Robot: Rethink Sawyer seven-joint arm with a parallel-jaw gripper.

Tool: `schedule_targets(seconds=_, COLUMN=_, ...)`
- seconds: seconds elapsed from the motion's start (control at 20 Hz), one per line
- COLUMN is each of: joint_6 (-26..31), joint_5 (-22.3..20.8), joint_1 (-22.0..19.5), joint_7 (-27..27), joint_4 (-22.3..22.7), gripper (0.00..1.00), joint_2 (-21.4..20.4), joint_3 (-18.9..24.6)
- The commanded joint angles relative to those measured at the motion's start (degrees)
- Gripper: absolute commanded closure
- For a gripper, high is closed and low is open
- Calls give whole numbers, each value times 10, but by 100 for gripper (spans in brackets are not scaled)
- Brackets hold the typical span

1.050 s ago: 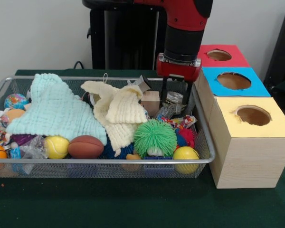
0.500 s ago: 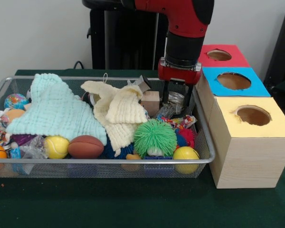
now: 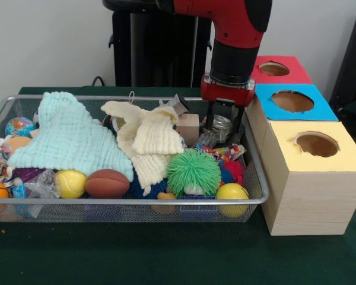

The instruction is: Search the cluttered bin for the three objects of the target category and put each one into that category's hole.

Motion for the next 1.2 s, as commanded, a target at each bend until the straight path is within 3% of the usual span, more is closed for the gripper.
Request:
schedule_targets(seconds=0.05, joint_6=-48, joint_5=38, joint_1=20, joint_7=132, joint_4=-28, gripper=0, joint_2=27, joint_3=11)
schedule_targets(seconds=0.4, joint_6=-49, joint_5=47, joint_1=28, joint_7=130, joint_4=-22, gripper=0, joint_2=23, joint_3=2)
schedule_targets(seconds=0.9, joint_6=-57, joint_5=18, joint_1=-3, joint_7=92, joint_4=-32, gripper=0, joint_2=29, joint_3=-2)
schedule_targets(seconds=1.2, joint_6=-72, joint_5=15, joint_1=-5, joint_7=95, joint_4=-27, gripper=0, joint_2=32, joint_3=-3)
